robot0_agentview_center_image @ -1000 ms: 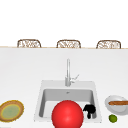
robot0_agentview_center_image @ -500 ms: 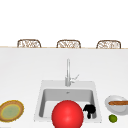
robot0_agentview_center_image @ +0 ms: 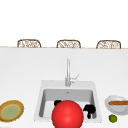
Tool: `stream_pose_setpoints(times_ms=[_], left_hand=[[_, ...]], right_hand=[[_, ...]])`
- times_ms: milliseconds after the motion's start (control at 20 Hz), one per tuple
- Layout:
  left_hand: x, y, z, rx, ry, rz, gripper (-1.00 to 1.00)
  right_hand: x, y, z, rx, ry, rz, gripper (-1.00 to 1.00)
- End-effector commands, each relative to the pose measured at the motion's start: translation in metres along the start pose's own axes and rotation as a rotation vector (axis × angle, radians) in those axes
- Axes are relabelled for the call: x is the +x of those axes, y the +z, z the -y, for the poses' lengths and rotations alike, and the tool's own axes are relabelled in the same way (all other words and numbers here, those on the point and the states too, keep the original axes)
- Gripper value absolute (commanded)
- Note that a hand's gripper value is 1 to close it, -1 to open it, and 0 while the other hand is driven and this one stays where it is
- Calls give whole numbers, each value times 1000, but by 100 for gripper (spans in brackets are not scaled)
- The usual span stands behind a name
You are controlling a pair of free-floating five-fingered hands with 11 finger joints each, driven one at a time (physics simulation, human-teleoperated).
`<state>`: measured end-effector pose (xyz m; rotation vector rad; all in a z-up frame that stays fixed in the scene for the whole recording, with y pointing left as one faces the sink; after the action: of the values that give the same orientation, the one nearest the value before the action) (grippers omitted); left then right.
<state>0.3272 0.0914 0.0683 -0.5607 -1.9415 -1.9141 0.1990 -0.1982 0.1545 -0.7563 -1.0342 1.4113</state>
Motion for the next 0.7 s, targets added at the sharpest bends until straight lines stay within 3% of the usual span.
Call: stream_pose_setpoints(times_ms=[0,250,350,650], left_hand=[[15,16,-24,35,4,21,-100],[44,34,-52,29,31,-1,-100],[66,40,-58,39,2,-4,-100],[106,66,-93,46,19,-5,-100]], right_hand=[[0,0,0,0,0,0,0],[0,0,0,0,0,0,0],[0,0,0,0,0,0,0],[0,0,0,0,0,0,0]])
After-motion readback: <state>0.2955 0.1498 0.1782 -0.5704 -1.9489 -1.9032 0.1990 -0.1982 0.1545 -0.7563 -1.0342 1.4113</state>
